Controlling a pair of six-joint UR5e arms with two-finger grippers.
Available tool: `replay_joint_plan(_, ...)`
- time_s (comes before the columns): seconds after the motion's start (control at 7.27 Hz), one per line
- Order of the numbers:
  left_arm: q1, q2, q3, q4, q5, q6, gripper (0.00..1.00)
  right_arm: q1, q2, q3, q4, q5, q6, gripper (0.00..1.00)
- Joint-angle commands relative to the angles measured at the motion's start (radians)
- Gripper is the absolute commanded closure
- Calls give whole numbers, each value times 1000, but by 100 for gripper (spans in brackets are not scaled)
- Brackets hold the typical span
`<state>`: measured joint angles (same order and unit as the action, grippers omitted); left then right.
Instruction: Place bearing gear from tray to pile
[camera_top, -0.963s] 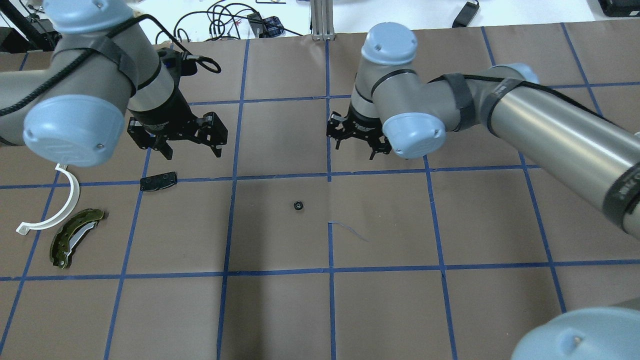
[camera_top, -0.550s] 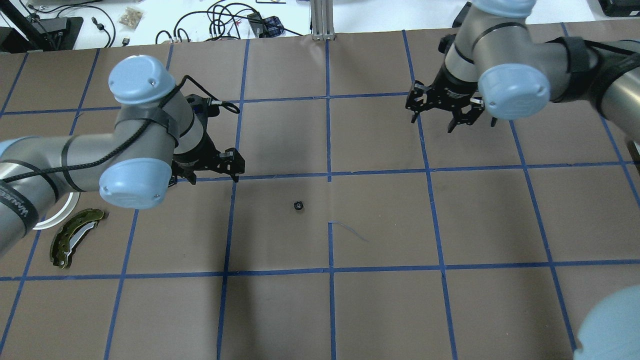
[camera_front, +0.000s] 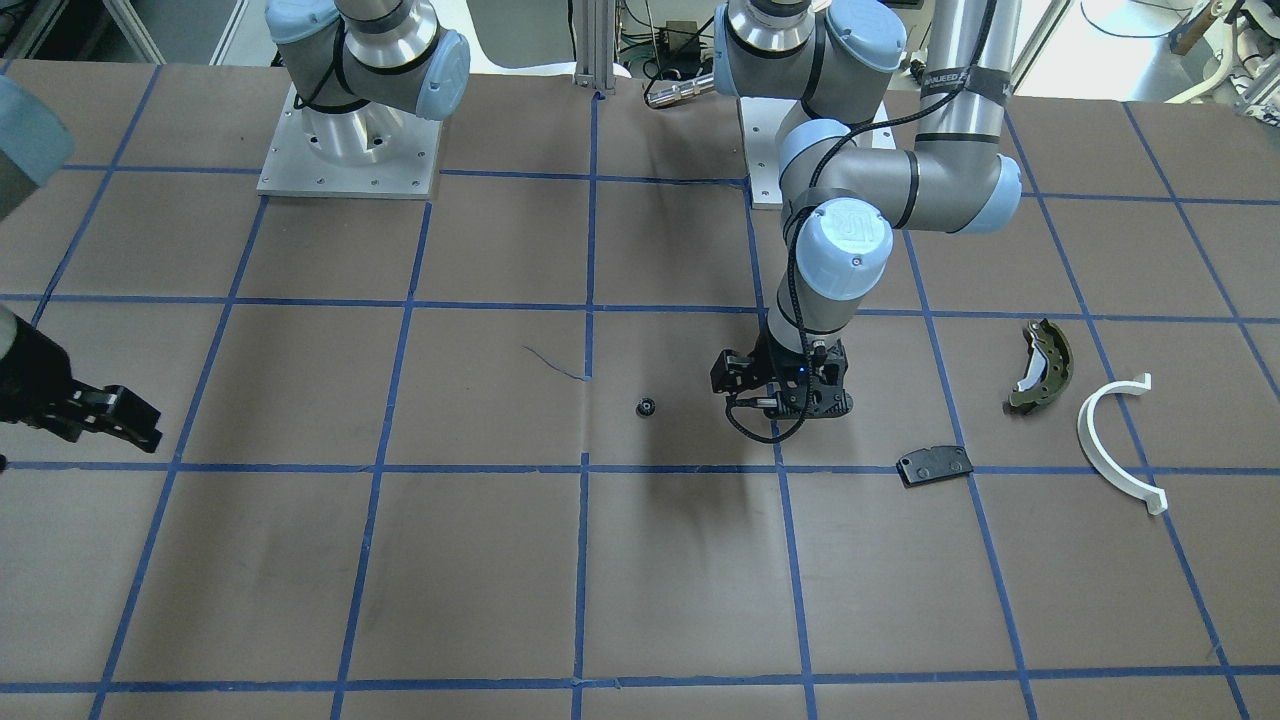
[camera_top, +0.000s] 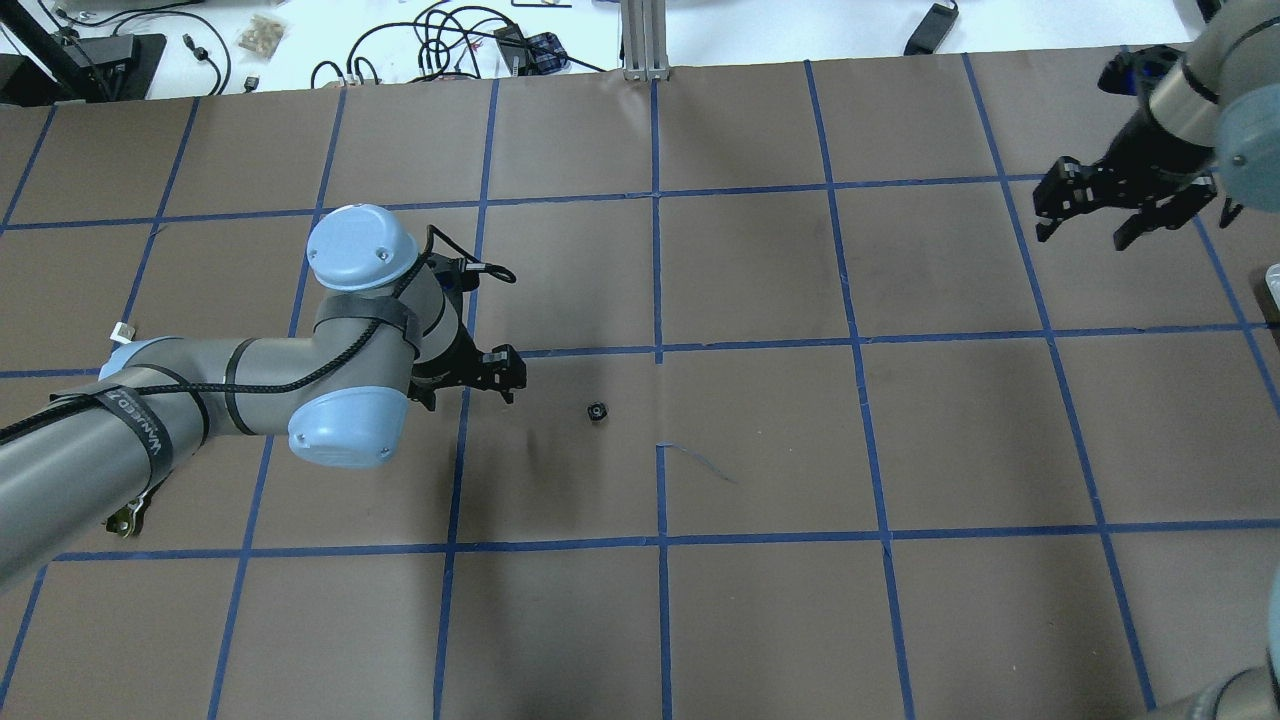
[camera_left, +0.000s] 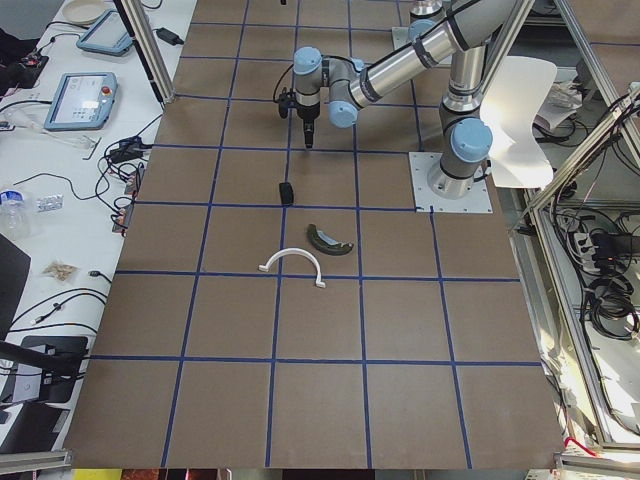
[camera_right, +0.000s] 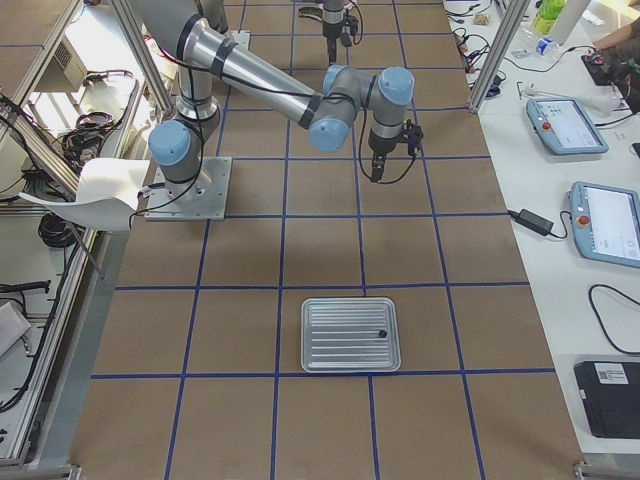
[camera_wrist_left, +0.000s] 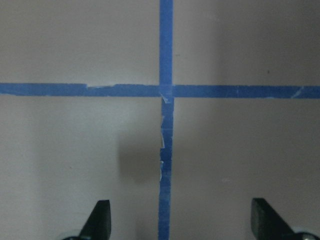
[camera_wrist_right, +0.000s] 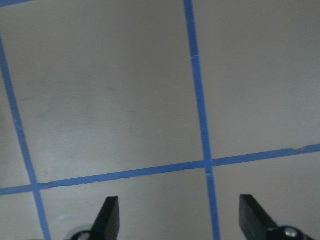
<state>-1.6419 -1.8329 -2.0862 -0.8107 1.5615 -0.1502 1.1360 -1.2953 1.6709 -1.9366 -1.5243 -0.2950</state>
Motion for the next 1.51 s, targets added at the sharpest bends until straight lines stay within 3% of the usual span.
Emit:
replay_joint_plan(0.0,-132,-66,12,118,-6,-180,0,-171,16,-29,-27,1,-197,3)
replay_joint_plan(0.14,-172,-107,24,225,-53,-221,0,-226,46,-61,-39,-2,-269,1)
replay_joint_plan(0.28,-196,-149,40,241,-58,-274,0,-273,91,-101,-42,-3,-307,0)
replay_joint_plan(0.69,-232,-171,54,222,-34,-304,0,-344,279,-274,-116,-60,-435,3)
replay_joint_plan(1.38,-240,-167,60,191,-28,-295,11,-383,450,-361,-200,-74,-516,17)
